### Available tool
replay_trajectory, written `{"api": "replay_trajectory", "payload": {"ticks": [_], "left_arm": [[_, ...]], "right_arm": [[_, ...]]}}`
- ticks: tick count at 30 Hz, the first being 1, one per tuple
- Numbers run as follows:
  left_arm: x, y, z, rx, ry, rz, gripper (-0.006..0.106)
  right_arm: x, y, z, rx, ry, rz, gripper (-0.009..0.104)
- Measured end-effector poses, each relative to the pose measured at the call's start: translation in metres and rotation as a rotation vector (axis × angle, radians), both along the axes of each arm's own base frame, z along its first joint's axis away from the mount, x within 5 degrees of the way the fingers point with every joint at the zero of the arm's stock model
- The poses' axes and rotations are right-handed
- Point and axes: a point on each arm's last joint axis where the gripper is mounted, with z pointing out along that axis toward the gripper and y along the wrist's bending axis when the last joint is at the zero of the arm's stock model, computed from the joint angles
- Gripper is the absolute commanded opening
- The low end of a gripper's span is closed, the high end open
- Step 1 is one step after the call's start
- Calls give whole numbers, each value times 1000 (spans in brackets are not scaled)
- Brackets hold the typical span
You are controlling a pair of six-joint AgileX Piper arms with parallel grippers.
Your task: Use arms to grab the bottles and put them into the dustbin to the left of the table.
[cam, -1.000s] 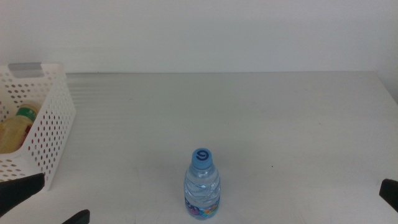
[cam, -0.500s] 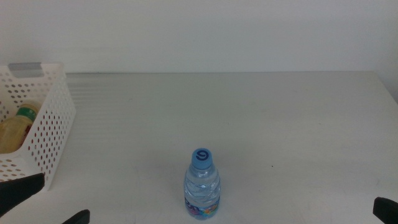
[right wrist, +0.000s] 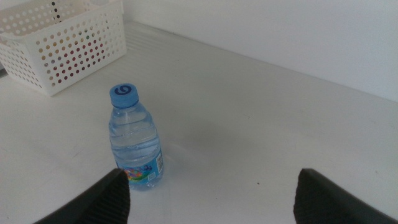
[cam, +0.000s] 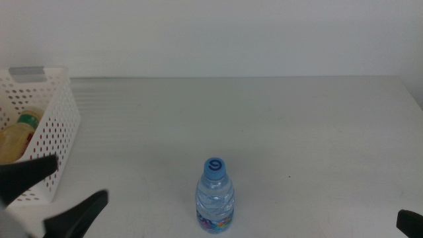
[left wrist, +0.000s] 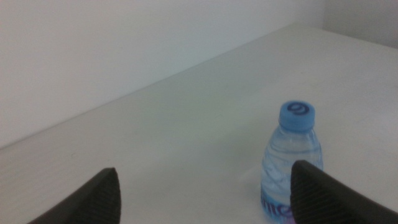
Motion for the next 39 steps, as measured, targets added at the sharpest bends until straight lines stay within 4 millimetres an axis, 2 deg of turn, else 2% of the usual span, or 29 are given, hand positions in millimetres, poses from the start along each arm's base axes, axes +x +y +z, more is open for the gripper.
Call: {"api": "replay_trajectory", "payload": {"ticks": [5,10,12,17,21,26,29,35,39], "left_arm": [[23,-15,8,-7,-1,2,89],[44,-29,2,-32,-15,6,89],[47,-33,-7,-45,-29,-7,89],[38,-37,-42,-115,-43,-63,89],[33,-37,-66,-92,-15,-95,89],[31,-44,-83,-30,-5,-174,89],[33,-49,-95,-84,28,-197,89],[43,-60,-112,-122,59,-218,89],[49,-66,-130,-95,141,-217,89]], "right_arm": [[0,0,0,0,0,1,74],[0,0,0,0,0,1,74],[0,0,0,0,0,2,74],[0,0,0,-1,0,2,74],[0,0,0,-1,0,2,74],[0,0,0,-1,0,2,74],[0,0,0,-1,0,2,74],[0,0,0,-2,-1,2,74],[0,0,0,-2,-1,2,74]]}}
